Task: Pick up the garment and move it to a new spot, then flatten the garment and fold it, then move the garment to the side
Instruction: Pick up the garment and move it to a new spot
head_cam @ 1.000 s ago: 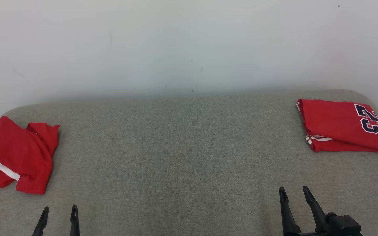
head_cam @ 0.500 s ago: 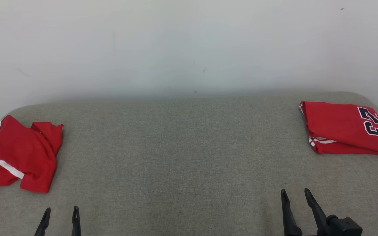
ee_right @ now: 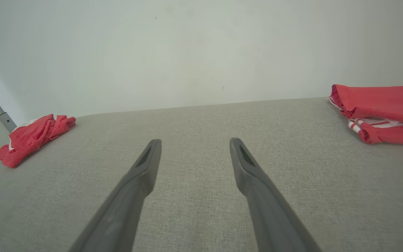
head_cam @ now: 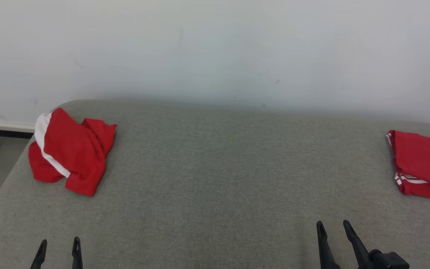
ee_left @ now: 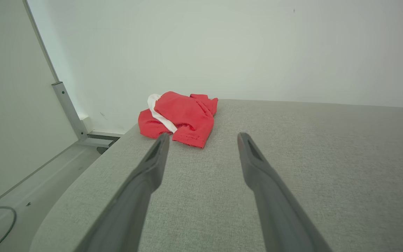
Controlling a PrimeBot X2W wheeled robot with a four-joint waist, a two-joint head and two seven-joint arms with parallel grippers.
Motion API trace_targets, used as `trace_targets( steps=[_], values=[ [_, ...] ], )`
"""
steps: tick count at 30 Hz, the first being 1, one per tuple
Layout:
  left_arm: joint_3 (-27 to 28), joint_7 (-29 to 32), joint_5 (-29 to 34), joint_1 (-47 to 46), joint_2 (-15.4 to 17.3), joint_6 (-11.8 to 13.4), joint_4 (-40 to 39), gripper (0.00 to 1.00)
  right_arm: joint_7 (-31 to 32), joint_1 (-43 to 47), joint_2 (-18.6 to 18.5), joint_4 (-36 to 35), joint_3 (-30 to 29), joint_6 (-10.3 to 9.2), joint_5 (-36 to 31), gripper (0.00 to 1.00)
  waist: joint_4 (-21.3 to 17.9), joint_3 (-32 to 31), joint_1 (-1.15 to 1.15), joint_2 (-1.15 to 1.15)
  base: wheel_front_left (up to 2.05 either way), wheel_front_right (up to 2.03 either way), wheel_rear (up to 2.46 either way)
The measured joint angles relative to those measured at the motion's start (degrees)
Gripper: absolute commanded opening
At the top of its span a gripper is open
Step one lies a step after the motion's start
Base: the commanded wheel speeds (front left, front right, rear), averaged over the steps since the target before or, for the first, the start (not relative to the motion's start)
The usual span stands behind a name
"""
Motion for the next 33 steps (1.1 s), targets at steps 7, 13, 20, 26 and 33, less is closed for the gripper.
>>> trace_targets(
  steps=[7,13,20,26,33],
  values=[
    [0.5,0.0,-0.2,0.1,0.5,0.6,0.2,1.0,0.0,0.0,0.1,0.2,0.5,0.0,0.5,1.0,6.3,0.1,0.0,0.0,0.0,0.0,0.0],
    [1.5,0.0,-0.6,0.5,1.1,1.5,0.5,1.0,0.0,0.0,0.1,0.3,1.3,0.01,1.1,1.0,13.0,0.1,0.0,0.01,0.0,0.0,0.0],
    [2.2,0.0,-1.6,1.1,1.5,2.4,0.5,1.0,0.0,-0.5,0.1,0.6,2.0,0.0,1.4,1.0,18.3,0.2,0.0,0.0,0.0,0.0,0.0],
    [2.8,0.0,-2.1,1.3,1.5,3.3,-0.1,1.0,0.0,-1.6,0.1,1.2,2.7,0.0,1.4,1.0,20.0,0.8,0.0,0.01,0.0,0.0,0.0],
    [2.4,0.9,-2.4,0.3,2.4,3.4,0.2,1.0,0.0,-1.5,0.1,1.3,2.4,0.0,1.4,1.0,19.5,0.5,0.0,0.0,0.0,0.0,0.0]
  ],
)
